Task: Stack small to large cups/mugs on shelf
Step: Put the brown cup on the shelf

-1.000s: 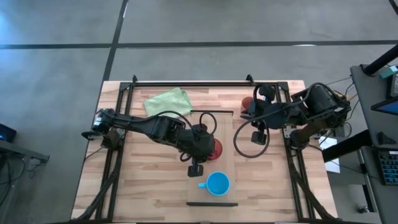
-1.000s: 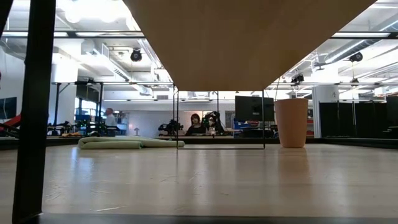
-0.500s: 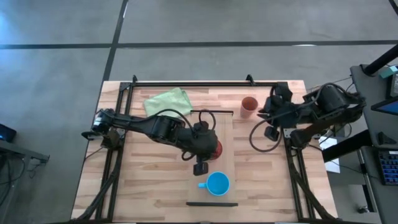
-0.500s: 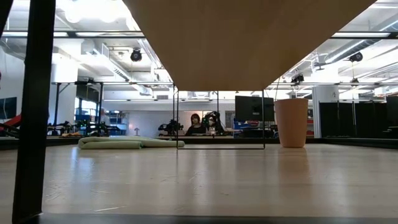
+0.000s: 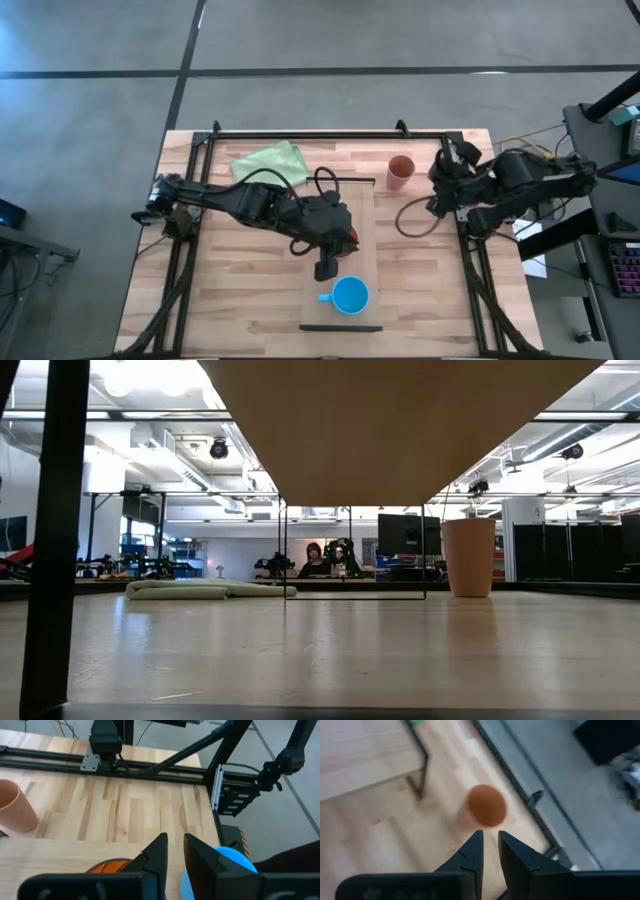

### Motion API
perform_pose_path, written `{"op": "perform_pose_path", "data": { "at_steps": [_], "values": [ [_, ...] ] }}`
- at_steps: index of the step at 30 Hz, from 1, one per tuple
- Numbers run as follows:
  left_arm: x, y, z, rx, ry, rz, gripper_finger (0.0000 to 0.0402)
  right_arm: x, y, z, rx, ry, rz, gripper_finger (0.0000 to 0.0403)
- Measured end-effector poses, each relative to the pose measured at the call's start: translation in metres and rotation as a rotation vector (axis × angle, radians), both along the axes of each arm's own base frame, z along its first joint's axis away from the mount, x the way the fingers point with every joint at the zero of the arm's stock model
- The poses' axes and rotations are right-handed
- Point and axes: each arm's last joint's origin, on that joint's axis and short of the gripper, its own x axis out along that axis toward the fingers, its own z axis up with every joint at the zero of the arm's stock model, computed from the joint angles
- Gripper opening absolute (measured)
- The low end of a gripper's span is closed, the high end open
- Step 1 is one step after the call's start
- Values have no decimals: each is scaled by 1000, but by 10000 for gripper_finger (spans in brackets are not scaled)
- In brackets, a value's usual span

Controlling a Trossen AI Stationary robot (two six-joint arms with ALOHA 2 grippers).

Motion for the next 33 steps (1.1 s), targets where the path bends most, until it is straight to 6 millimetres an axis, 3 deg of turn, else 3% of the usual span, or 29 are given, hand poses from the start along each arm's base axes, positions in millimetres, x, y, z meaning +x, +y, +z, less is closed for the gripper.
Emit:
{"op": "perform_pose_path", "data": {
  "at_steps": [3,7,21,33],
  "values": [
    [-2,3,5,-5,-22,6,48,8,-10,-8,-6,13,-30,52],
    [-6,8,16,-18,-79,18,48,16,-30,-17,129,45,-21,52],
    [-21,13,39,-47,-185,25,47,32,-127,-39,455,10,-61,52],
    [-21,14,38,-46,-179,24,47,66,-147,-83,627,152,28,52]
  ]
}}
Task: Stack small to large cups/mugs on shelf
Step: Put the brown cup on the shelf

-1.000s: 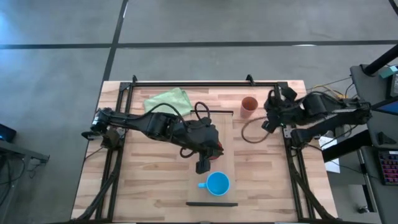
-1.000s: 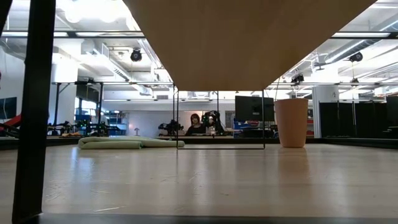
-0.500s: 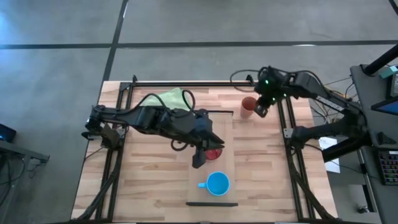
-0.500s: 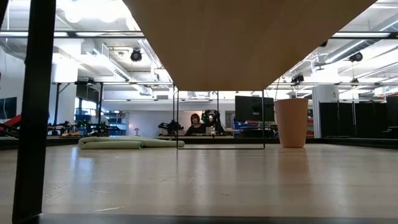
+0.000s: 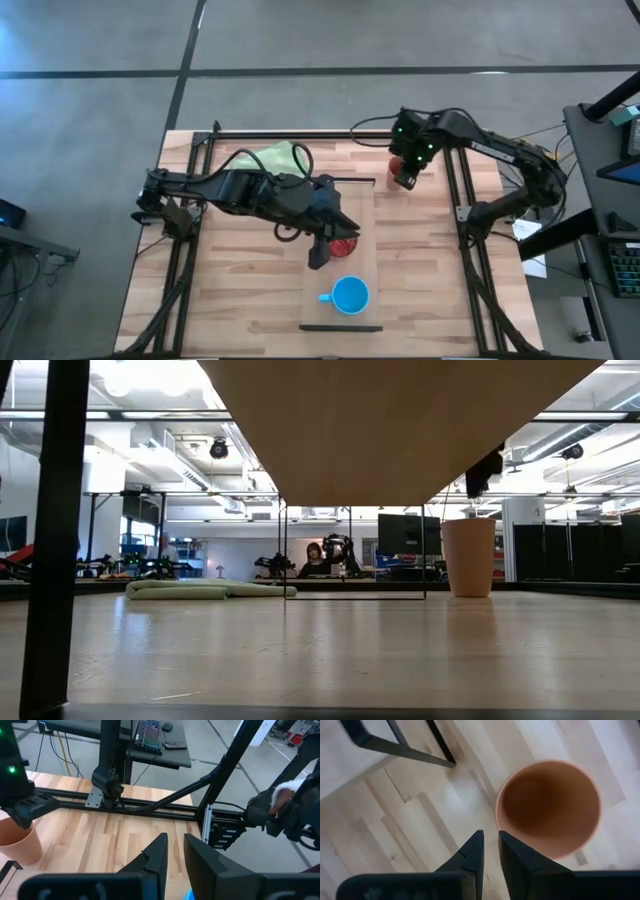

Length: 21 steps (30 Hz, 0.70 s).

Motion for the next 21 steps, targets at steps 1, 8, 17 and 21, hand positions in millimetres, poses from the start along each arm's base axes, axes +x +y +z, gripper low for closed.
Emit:
{"op": "perform_pose_path", "data": {
  "at_steps": [1,8,17,21],
  "values": [
    [0,0,0,0,1,0,47,2,-1,-2,4,7,2,52],
    [0,0,-3,4,18,0,47,12,-8,-9,-13,-10,21,52],
    [0,0,-3,4,18,0,47,13,-9,-10,-23,-20,15,52],
    [0,0,-3,4,15,0,47,13,-9,-17,-3,2,-17,52]
  ]
}}
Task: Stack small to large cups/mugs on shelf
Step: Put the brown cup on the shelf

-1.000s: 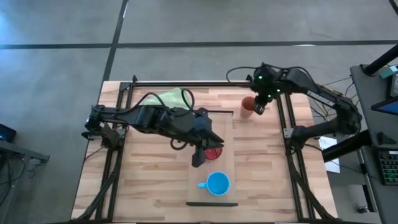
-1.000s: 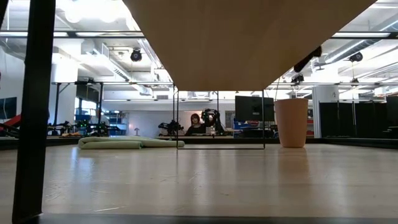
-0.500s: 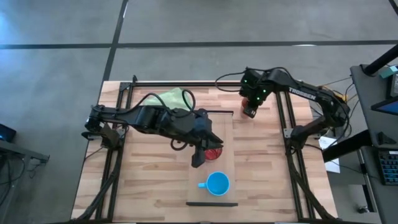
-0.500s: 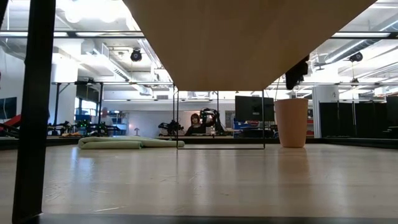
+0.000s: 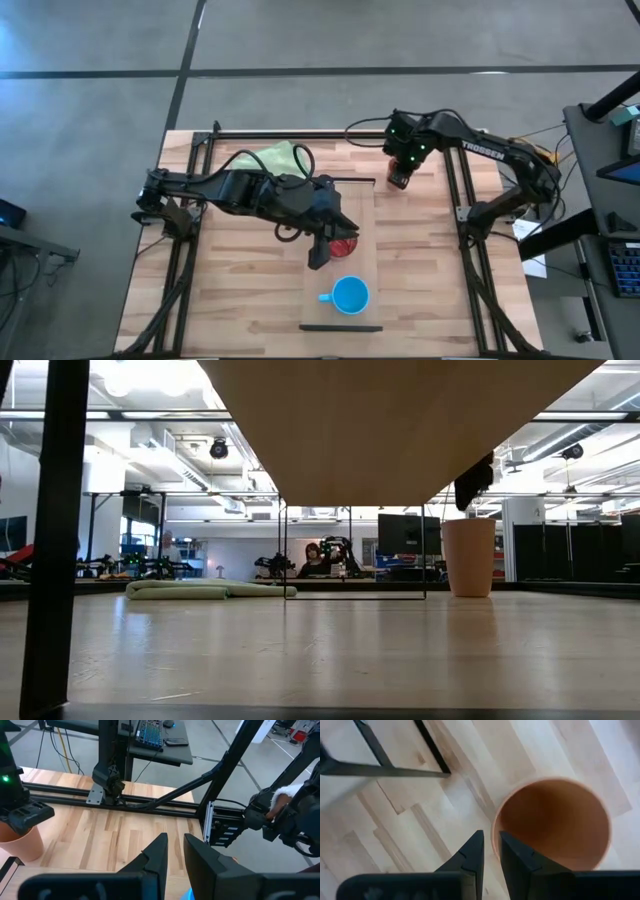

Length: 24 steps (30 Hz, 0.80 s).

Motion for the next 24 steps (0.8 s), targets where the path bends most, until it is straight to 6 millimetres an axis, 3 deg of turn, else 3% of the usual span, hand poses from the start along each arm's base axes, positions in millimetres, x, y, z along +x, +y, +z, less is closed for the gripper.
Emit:
{"op": "perform_pose_path", "data": {
  "at_steps": [24],
  "values": [
    [0,0,0,3,0,-1,47,-5,2,-19,-21,77,-6,52]
  ]
}}
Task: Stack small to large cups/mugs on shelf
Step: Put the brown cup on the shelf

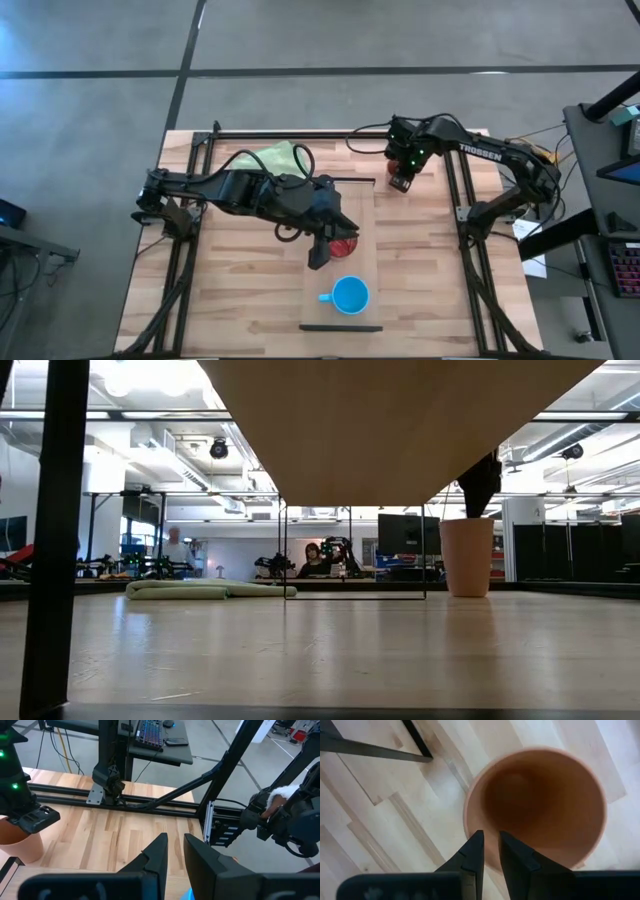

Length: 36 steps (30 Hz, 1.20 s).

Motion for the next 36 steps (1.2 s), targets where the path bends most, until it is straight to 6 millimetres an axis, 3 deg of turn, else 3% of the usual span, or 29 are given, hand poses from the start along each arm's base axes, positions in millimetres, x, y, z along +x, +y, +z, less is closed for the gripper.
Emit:
{"op": "perform_pose_path", "data": {
  "at_steps": [14,36],
  "values": [
    [0,0,0,3,1,-2,47,3,-1,12,-9,-75,4,52],
    [0,0,0,4,-1,-2,47,1,1,0,5,-43,-11,52]
  ]
}}
